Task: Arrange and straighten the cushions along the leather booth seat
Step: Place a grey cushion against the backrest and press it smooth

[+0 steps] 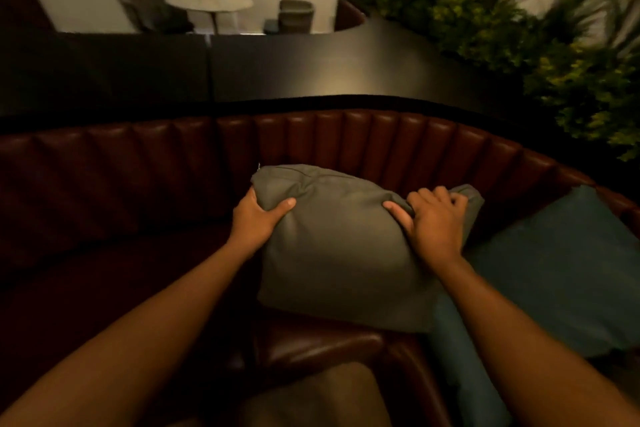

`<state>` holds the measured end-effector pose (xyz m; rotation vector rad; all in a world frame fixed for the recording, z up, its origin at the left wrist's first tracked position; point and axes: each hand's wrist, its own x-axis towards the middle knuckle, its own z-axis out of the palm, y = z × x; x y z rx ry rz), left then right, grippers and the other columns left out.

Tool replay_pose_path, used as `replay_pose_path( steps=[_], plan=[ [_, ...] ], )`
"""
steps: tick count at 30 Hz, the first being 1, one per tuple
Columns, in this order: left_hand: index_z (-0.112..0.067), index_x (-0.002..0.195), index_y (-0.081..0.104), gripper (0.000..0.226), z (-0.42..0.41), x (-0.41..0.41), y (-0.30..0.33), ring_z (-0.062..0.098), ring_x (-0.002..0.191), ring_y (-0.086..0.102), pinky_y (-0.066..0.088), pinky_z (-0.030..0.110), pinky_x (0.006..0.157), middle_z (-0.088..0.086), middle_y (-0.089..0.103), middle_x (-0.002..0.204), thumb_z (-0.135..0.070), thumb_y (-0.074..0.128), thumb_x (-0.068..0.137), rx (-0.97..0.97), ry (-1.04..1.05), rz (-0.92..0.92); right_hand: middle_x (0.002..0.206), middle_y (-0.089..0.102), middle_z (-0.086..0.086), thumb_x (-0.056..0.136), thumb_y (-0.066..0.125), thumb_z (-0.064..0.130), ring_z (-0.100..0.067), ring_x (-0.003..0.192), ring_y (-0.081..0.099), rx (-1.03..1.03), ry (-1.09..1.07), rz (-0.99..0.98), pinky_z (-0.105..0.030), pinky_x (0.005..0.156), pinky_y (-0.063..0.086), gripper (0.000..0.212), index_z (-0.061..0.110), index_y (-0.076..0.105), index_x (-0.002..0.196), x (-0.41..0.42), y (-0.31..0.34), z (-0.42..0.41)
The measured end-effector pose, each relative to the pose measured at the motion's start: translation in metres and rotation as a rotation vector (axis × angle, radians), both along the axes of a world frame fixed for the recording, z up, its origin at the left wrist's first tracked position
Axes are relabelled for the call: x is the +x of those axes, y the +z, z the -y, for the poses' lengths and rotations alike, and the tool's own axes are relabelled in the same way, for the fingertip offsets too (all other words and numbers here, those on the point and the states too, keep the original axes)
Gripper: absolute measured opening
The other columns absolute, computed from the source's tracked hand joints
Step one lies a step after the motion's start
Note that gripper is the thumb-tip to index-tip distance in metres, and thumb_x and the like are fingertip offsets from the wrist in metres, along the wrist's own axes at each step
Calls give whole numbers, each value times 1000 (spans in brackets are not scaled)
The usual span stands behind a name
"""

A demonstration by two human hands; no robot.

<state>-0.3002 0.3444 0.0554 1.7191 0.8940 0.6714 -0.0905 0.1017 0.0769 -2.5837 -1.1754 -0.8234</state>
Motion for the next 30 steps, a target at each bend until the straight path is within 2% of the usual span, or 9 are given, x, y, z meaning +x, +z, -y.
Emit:
replay_pose_path(
  steps=[5,10,15,20,24,30],
  plan=[
    [-19,140,55,70,-75,-120,30,13,117,62,48,28,98,-1,66,132,-46,81,80,88,151,2,78,62,-5,101,41,63,-29,85,51,62,158,-27,-45,81,33,56,16,64,79,-79,14,-115],
    [-22,141,53,70,-129,-224,32,6,113,59,47,22,94,-6,64,132,-43,81,81,97,334,19,80,62,-6,101,45,59,-31,85,51,116,362,-50,-46,80,34,51,16,64,81,-149,11,-217],
    [-25,145,49,77,-175,-301,9,11,123,60,49,37,107,-5,62,137,-46,82,79,67,483,35,80,61,-6,102,45,57,-31,84,51,148,527,-35,-45,79,33,51,15,65,81,-201,-8,-306],
    [-29,148,44,96,-227,-350,-20,14,127,58,49,45,108,-5,59,141,-61,82,66,-20,620,31,78,61,-5,100,51,54,-30,82,52,203,654,-48,-45,79,34,46,15,64,79,-238,-40,-393],
    [-28,153,36,96,-273,-372,-44,22,135,51,46,50,110,0,51,149,-51,83,72,-93,704,-6,80,62,-3,100,50,55,-28,84,52,147,716,-79,-45,82,36,46,17,66,82,-258,-69,-460],
    [-31,155,31,96,-327,-414,-80,23,136,49,45,51,110,0,48,151,-46,82,74,-123,804,3,79,60,-2,98,51,56,-28,84,52,144,815,-72,-45,83,36,45,17,66,81,-294,-103,-546]
  ],
)
